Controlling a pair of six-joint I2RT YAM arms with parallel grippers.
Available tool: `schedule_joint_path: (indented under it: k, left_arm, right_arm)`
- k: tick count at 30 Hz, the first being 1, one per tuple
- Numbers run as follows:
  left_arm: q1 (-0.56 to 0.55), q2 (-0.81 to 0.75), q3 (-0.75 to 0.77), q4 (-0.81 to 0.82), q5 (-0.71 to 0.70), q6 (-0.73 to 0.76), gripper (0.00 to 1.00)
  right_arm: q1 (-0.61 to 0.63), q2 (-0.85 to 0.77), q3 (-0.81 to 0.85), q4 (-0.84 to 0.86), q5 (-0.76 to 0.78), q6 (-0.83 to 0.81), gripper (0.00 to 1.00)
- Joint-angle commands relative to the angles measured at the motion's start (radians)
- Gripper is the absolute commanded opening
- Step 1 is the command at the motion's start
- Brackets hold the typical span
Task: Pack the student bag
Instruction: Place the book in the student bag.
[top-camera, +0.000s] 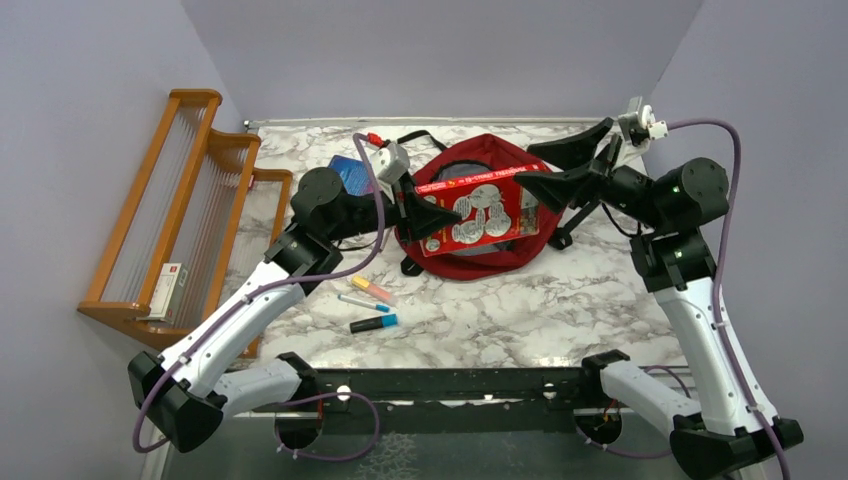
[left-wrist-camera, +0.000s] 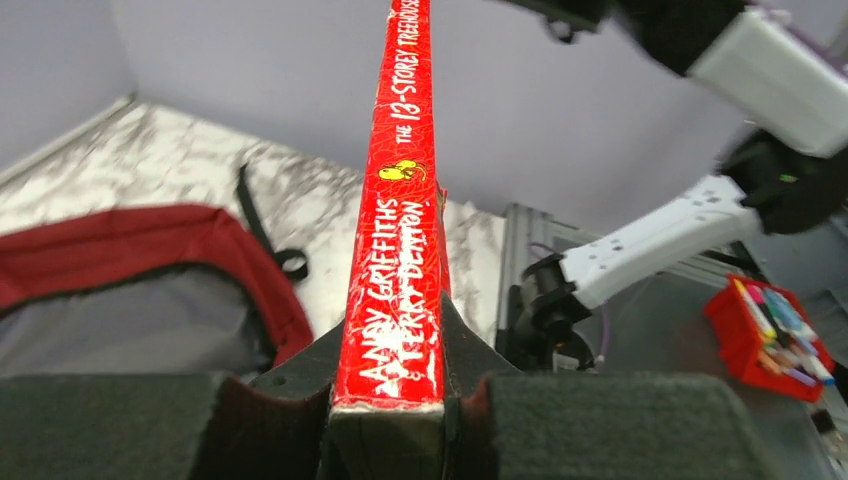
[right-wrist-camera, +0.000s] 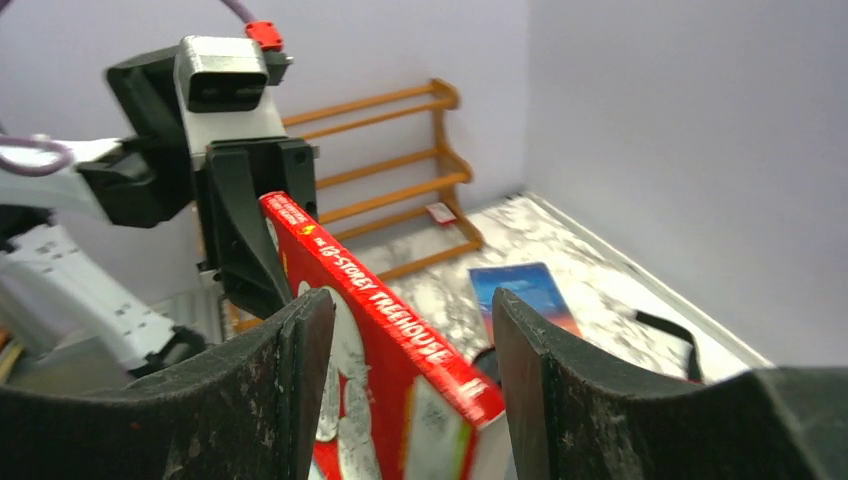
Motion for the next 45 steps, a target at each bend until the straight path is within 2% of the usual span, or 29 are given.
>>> schedule_joint_path:
  k: [1,3,7,16,20,25,30,35,45]
  left_arm:
    - [0.029,0.021,0.071,-0.154,-0.226,0.092,0.0]
    - [0.048,0.042,0.091,-0.223,-0.323,0.103,0.0]
    - [0.108,0.093,0.108,-0.316,-0.409,0.09,0.0]
    - [0.21,0.118,0.085,-0.477,-0.731,0.001,0.0]
    - [0.236,0.108,0.107,-0.537,-0.816,-0.036,0.0]
    - [0.238,0.076,0.082,-0.602,-0.928,-0.091,0.0]
    - [0.24,0.02,0.03,-0.607,-0.977,-0.122,0.0]
    - [0.241,-0.006,0.041,-0.605,-0.982,-0.145,0.0]
    - [0.241,-0.02,0.034,-0.595,-0.962,-0.159,0.0]
  right_arm:
    - [-0.004,-0.038,0.008,-0.194,0.25,-0.157,0.64]
    - [-0.004,-0.047,-0.016,-0.215,0.344,-0.175,0.66]
    - [-0.004,-0.017,-0.013,-0.287,0.461,-0.19,0.71]
    - [-0.004,0.224,0.094,-0.515,0.504,-0.276,0.72]
    - [0.003,0.38,0.146,-0.59,0.447,-0.298,0.72]
    - [0.094,0.489,0.148,-0.584,0.525,-0.356,0.75]
    - [0.216,0.617,0.201,-0.612,0.675,-0.473,0.78]
    - [0.313,0.757,0.253,-0.624,0.849,-0.556,0.8]
    - [0.369,0.939,0.311,-0.579,1.056,-0.664,0.81]
